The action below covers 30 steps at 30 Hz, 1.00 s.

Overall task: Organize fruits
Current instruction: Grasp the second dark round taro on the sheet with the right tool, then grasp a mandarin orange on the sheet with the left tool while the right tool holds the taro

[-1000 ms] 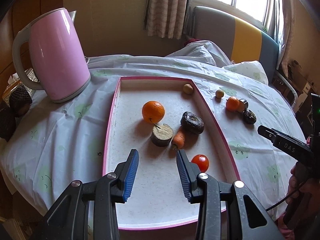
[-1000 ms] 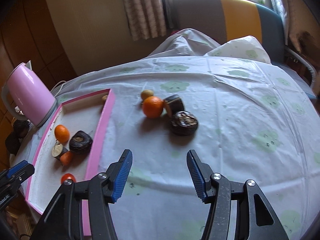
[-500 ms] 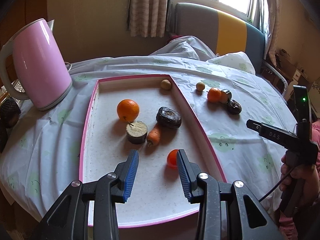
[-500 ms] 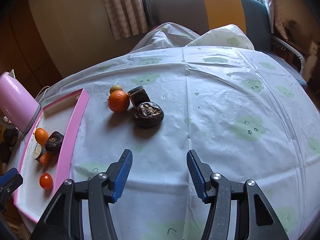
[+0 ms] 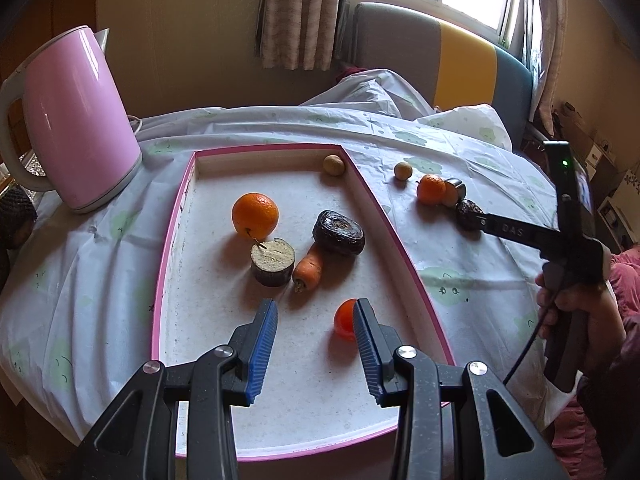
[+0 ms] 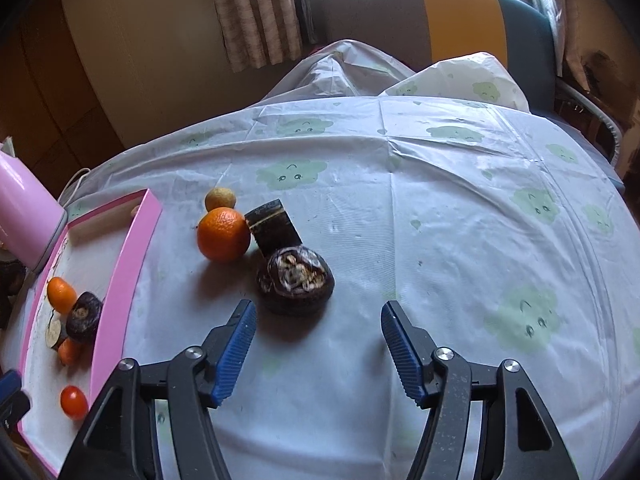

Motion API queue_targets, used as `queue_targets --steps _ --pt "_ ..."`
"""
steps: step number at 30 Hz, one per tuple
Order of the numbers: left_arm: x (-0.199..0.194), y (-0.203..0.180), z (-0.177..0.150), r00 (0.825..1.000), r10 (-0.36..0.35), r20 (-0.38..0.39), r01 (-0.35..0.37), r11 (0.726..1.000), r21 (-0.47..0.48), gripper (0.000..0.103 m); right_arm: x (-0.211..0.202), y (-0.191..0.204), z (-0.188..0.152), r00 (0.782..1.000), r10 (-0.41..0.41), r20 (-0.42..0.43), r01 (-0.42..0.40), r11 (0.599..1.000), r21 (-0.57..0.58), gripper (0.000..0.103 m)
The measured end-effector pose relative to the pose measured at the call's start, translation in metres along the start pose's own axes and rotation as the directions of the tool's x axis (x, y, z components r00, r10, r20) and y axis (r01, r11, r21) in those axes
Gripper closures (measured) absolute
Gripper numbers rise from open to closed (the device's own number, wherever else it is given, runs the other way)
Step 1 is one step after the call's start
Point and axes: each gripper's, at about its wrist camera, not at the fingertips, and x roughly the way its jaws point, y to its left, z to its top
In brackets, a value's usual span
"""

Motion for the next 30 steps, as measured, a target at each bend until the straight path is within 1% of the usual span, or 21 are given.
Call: queue_targets --steps 3,4,5,6,8,11,15,19,25,30 --pt "0.002 -0.001 -0.001 1.0 -0.001 -0.007 0.001 1.0 0.001 0.063 0.012 0.005 0.005 1.0 -0.006 -0.007 0.006 1.0 -0.025 0.038" --pt "0.002 -0.001 -0.001 1.0 -0.002 -0.009 0.002 1.0 0.001 0.063 0.013 0.007 0.006 1.0 -0.01 -0.002 0.01 0.999 -0.038 0.04" --pt "0.002 -0.001 -0.001 1.0 -0.002 -0.01 0.002 1.0 0.001 0.063 0.012 0.008 0.006 1.0 -0.008 0.004 0.008 0.999 -0.052 0.054" --pt "0.003 -0.001 -0.001 1.0 0.0 -0.012 0.0 1.0 0.0 0.063 0.01 0.008 0.007 1.0 -0.027 0.006 0.028 0.998 -0.059 0.057" --pt "0.004 -0.001 -0.001 1.0 -0.002 -0.013 0.002 1.0 -0.003 0.063 0.006 0.001 0.005 0.998 -0.058 0.014 0.058 0.997 -0.047 0.057" --pt "0.005 -0.002 0.0 1.0 -0.002 -0.017 0.002 1.0 0.0 0.063 -0.002 -0.016 -0.002 0.997 -0.079 0.012 0.079 0.997 -0.012 0.057" --pt "0.006 -0.005 0.004 1.0 -0.01 -0.015 0.01 1.0 -0.004 0.063 -0.013 -0.035 -0.011 0.986 -0.168 0.022 0.168 0.986 -0.007 0.057" --pt "0.009 -0.011 0.013 0.999 -0.028 -0.027 0.028 1.0 -0.013 0.063 -0.017 -0.051 -0.02 0.988 -0.151 0.034 0.15 0.989 0.015 0.057" --pt "0.013 -0.027 0.034 0.997 -0.071 -0.027 0.071 0.997 -0.017 0.063 -0.017 -0.054 -0.022 0.991 -0.124 0.054 0.123 0.992 0.031 0.056" --pt "0.025 -0.045 0.056 0.991 -0.125 -0.048 0.124 0.992 -0.018 0.063 -0.016 -0.054 -0.023 0.991 -0.117 0.06 0.115 0.993 0.038 0.056"
